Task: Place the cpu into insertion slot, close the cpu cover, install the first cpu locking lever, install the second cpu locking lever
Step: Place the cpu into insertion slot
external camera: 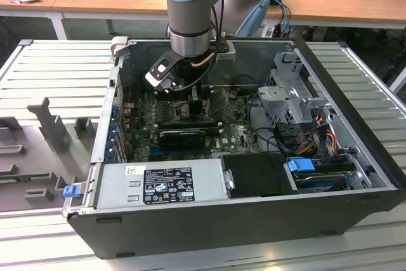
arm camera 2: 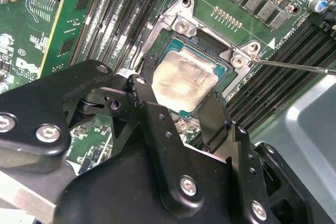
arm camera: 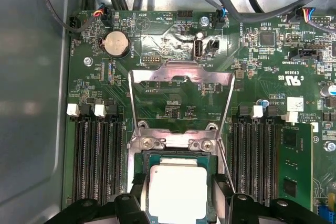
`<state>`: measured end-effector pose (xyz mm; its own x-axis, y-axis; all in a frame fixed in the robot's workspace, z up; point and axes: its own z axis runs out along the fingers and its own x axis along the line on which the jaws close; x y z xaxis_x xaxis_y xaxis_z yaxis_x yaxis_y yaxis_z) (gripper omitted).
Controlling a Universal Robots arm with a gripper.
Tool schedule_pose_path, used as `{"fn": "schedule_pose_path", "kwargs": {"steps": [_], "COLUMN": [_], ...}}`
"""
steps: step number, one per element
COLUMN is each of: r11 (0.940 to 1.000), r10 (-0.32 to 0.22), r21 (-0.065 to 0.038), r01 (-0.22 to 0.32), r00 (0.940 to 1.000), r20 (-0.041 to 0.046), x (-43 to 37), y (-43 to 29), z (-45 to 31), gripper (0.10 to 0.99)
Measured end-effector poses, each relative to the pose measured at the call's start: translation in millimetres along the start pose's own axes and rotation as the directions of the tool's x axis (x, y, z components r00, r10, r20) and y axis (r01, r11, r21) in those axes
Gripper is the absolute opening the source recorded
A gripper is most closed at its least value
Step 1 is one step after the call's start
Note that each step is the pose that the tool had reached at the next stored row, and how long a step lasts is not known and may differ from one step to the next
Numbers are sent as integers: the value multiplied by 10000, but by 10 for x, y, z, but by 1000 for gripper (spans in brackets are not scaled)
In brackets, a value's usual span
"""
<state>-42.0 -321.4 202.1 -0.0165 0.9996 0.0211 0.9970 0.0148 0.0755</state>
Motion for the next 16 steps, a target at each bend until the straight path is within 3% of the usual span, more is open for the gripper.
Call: {"fn": "schedule_pose_path", "kwargs": {"steps": [9,10,11,16], "r11": [10000,10000,10000,10000], "r10": [0,0,0,-1], "r21": [1,-1,-1,1], "r01": [0,0,0,1], "r00": [10000,10000,10000,10000], "r20": [-2,-4,-3,2], "x": [2,2,2,2], "y": [7,7,7,10], "z": [-94,-97,-98,-129], "gripper": [588,522,522,216]}}
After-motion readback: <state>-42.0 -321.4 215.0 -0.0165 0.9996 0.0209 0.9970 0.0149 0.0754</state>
